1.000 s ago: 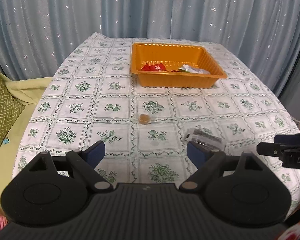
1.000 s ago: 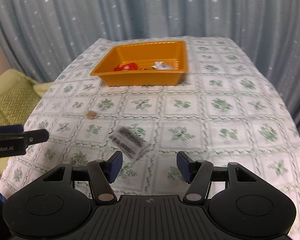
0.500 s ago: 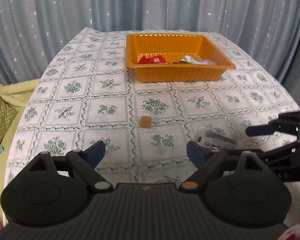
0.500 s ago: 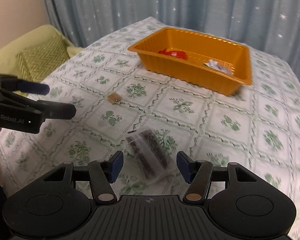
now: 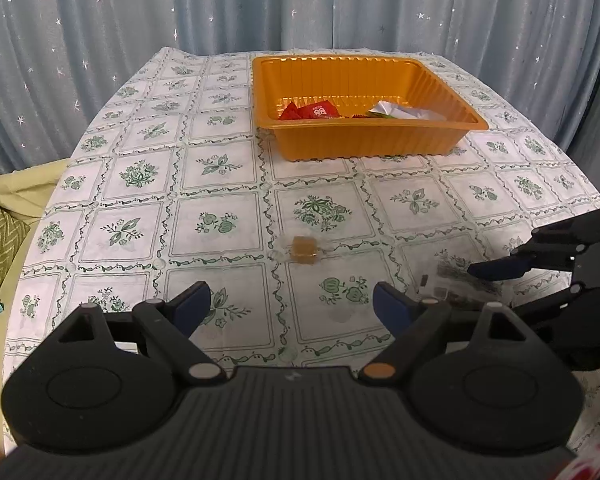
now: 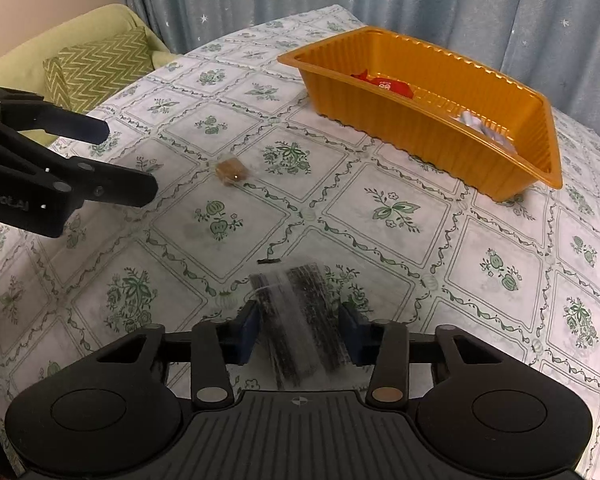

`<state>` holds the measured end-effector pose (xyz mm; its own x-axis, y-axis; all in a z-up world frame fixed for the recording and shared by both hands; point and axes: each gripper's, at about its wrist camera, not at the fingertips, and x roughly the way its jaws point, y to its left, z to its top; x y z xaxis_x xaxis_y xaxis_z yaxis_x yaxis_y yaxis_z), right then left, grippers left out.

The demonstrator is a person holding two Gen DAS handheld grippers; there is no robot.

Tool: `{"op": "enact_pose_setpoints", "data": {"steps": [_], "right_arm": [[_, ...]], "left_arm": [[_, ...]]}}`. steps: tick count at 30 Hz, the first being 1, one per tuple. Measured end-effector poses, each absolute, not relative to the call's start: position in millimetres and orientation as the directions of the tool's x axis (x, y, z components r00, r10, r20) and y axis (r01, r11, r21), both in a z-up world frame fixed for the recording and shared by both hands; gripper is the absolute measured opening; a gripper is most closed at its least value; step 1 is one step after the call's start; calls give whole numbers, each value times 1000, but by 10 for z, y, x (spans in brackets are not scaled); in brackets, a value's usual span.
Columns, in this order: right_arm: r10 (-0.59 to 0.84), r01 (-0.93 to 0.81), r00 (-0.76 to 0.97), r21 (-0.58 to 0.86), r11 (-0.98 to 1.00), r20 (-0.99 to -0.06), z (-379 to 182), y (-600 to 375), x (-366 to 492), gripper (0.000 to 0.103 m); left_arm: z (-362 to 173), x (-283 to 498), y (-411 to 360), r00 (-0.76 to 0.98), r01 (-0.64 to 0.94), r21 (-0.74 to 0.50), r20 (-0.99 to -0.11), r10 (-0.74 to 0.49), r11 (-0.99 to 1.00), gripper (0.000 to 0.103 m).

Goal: Organize snacks
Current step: 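Lower the right tool onto the clear packet of dark snacks, then grasp the clear packet with the right tool while the left tool grasps the brown cube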

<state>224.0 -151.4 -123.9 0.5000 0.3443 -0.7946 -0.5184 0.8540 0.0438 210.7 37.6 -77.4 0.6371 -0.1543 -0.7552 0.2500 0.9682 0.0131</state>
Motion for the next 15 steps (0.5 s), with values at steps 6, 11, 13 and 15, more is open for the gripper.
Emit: {"op": "enact_pose_setpoints", "data": {"steps": [6, 11, 13, 15], "right_arm": [[341, -438, 542, 88, 894, -768, -1160, -1637, 2154, 38], [307, -288, 589, 160, 944, -748, -1093, -1914, 2134, 38], [299, -257, 594, 176, 950, -747, -1089, -1985, 2131, 38], [295, -241, 596, 184, 953, -747, -1090, -2036, 2131, 38]], "left_arm": [[-866, 2188, 327, 636, 277, 31, -755, -160, 960, 81], [-964, 2327, 264, 653, 294, 43, -738, -168, 955, 70], [-1018, 2394, 227, 664, 300, 60, -730, -163, 952, 67], [-1069, 2452, 203, 673, 304, 70, -722, -162, 950, 60]]}}
